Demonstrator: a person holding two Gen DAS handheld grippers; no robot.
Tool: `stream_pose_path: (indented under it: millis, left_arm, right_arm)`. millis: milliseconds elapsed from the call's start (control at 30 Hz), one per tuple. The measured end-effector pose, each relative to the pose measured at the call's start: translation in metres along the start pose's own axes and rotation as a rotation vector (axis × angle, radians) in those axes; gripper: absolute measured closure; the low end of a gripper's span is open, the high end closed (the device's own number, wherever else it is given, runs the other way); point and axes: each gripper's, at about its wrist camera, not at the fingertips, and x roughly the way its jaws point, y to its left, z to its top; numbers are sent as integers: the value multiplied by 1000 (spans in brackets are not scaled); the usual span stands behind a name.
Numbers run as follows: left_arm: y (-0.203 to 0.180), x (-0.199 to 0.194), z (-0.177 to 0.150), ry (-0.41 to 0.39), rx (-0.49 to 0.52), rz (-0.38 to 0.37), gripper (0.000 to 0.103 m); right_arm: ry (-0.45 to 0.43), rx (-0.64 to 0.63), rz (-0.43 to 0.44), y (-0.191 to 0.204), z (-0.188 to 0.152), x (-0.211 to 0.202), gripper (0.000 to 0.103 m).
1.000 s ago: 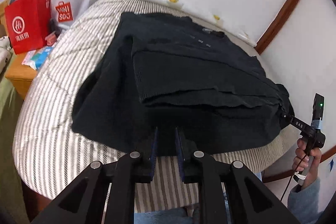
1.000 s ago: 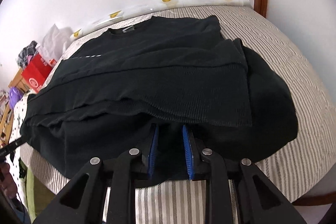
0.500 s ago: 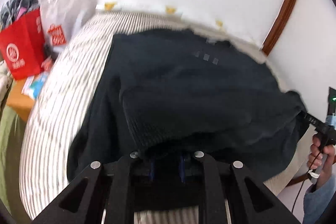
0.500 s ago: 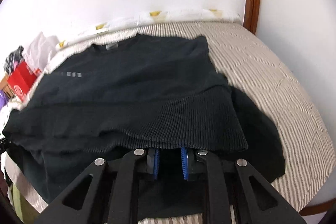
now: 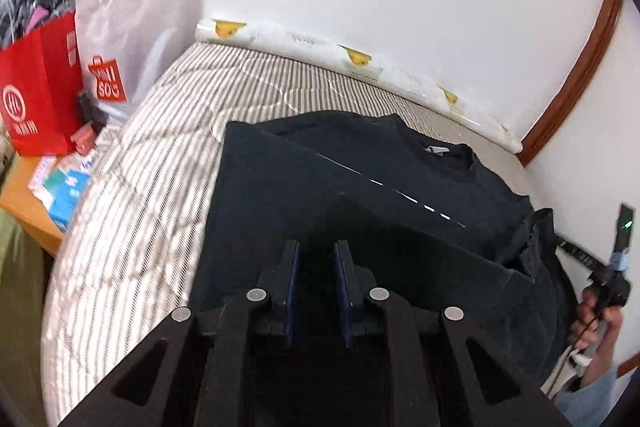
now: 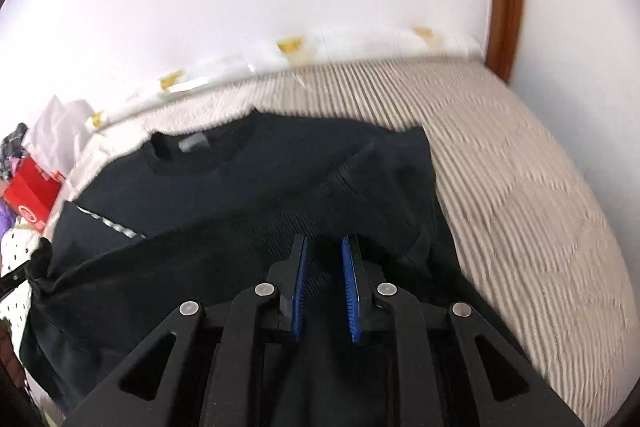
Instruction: Fold small clothes
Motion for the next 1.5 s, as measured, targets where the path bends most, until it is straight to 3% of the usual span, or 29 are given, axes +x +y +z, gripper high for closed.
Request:
stream_pose_path:
  millis: [67,133,333,433,633,700,767,800,833,933,1067,1167,1300,1500]
  left_arm:
    - [1,1,1,12,19,7,80]
    - [2,5,0,28,50,20,73]
    - [4,22,5,79,85,-21,61]
    - [6,32,6,99,73,-38,61]
    - [4,48,10,129,60,-39,65]
    - [2,46,10,122,69,-27,74]
    - [0,41,9,101,88,-21,90]
    - [-1,38,9,85,97,-18,91]
    - [-1,32,8,61,104,-16,93]
    - [8,15,8,-2,79,-15,94]
    - [26,3,19,-61,-21,-44,94]
    - [18,13,31,-59,-12,12,94]
    - [11,24,54,-76,-44,13,94]
    - [-3,45,87,-94,-11,45,94]
  right_arm:
    - [-18,-21,-26,-1,1,-4,69]
    - [-18,-32,-46,-7,0,-6,61]
    - [24,-19,-77,-43,-6,-3,50]
    - [49,-15,-39,-55,-6,6,40]
    - [69,-64,4,-48,4,30,40]
    - [75,-89,25,-40,9,39,44]
    - [90,-112,25,-33,12,49,61]
    - [101,-130,3,-29,14,56,70]
    - [113,-141,10,-26,15,59,84]
    - [56,-141,32,-24,21,48,87]
    - [-30,-30,79,-42,38,26,88]
    - [-20,-3,60,-44,47,34,88]
    - [-13,21,51,-47,56,47,88]
    - [-31,77,39,-63,76,60,88]
